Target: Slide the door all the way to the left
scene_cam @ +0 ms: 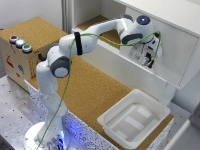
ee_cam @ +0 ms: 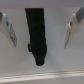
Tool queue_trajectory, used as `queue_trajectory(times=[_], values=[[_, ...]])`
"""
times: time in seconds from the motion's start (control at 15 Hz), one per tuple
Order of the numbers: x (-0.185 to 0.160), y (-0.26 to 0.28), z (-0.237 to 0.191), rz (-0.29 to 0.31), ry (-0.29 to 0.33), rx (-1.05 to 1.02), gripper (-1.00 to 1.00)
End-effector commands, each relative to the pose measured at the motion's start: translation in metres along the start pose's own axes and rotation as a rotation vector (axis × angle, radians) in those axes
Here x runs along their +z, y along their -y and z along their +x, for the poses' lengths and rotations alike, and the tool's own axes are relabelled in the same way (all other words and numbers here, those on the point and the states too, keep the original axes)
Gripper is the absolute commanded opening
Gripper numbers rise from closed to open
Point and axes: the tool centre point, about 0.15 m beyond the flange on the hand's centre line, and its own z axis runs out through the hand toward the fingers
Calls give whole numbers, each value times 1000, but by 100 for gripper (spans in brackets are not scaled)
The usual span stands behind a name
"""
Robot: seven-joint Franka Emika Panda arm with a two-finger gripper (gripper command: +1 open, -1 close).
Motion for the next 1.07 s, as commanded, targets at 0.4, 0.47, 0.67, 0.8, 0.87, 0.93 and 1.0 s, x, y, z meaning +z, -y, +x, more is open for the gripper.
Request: queue_trajectory(times=[0.4,0.47,0.67,0.8,0.87,0.93,1.0], values=[[7,-10,35,23,57,34,-100],[8,-11,35,12,52,45,-100],[11,-16,39,3,43,67,-100],[12,-15,42,-12,43,62,-100],[12,-10,44,-23,41,61,-100],[13,-8,44,-27,41,60,-100],[14,-6,42,-38,40,61,-100]])
